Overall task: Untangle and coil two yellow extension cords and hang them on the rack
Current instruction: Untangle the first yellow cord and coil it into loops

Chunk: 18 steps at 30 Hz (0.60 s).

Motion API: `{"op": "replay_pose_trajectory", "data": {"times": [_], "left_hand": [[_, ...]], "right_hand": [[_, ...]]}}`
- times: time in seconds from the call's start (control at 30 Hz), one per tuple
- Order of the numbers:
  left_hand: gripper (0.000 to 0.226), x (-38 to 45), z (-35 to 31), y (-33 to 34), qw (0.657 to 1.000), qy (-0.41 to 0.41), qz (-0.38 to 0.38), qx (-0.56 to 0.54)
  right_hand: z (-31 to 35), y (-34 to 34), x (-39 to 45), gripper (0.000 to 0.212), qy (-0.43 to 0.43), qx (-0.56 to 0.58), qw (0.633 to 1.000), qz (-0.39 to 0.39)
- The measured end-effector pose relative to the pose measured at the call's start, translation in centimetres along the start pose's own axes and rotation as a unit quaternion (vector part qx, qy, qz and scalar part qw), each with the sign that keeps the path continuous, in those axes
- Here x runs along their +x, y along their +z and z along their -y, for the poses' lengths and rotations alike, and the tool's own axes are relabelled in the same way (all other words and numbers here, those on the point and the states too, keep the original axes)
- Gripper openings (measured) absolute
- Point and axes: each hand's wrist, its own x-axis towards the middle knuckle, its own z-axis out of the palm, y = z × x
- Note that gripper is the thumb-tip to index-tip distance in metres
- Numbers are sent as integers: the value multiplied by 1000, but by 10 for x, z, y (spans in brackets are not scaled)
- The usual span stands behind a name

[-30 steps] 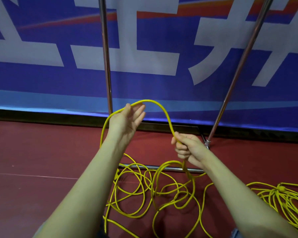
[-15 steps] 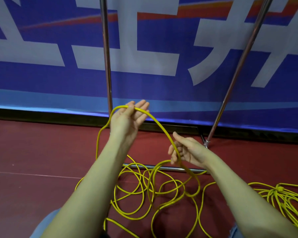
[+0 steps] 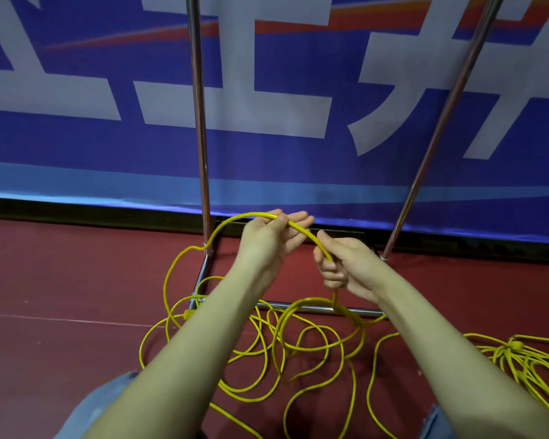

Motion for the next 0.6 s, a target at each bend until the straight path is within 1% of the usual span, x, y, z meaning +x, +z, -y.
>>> {"op": "replay_pose_trajectory", "data": {"times": [0.13, 0.23, 0.33, 0.4, 0.47, 0.53, 0.6], "left_hand": [[12, 3, -8, -2, 998, 21, -21, -46], [20, 4, -17, -4, 995, 34, -32, -83], [31, 7, -26, -9, 992, 45, -53, -106], [30, 10, -30, -14, 989, 51, -70, -118], [26, 13, -33, -20, 987, 67, -77, -128], [27, 18, -37, -25, 983, 86, -86, -140], [29, 22, -37, -31, 978, 93, -99, -155]], "right_hand": [[0, 1, -1, 46, -4, -24, 1000, 16], [-7, -5, 1, 50, 19, -65, 997, 25], [-15, -9, 1, 42, 36, -87, 995, 40], [-22, -11, 2, 34, 31, -99, 994, 47], [-28, -13, 3, 25, 24, -156, 987, 43], [-31, -15, 3, 22, 15, -194, 980, 37], [-28, -16, 2, 23, 13, -177, 983, 33]]}}
